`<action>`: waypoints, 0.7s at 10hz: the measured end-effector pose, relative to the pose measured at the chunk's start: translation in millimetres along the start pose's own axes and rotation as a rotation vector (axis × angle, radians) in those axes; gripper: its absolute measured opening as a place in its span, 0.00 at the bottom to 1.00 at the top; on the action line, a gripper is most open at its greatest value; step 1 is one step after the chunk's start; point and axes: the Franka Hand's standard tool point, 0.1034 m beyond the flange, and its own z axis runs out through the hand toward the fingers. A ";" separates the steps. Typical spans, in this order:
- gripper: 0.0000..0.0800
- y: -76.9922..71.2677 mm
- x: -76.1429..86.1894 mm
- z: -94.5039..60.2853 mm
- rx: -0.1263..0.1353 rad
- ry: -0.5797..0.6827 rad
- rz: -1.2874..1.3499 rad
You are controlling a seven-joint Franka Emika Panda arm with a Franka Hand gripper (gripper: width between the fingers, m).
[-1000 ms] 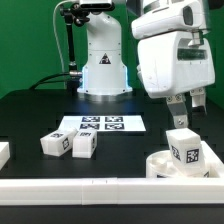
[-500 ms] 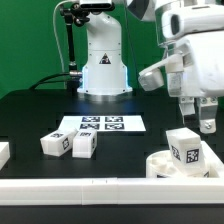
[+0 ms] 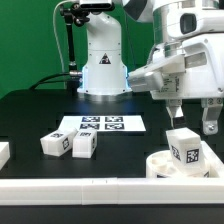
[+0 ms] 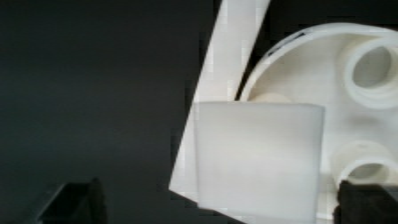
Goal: Assemble stool
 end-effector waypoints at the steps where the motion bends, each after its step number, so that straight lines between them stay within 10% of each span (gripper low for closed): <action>1: 0.81 -1.4 2.5 2.5 0.004 0.002 -0.001; 6: 0.76 -6.5 3.8 11.0 0.018 0.007 0.003; 7: 0.59 -6.8 2.7 11.4 0.019 0.006 0.005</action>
Offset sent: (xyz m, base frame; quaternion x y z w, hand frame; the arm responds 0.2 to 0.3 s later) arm -0.0053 0.0069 -0.0117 0.0067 0.0134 0.0014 0.9999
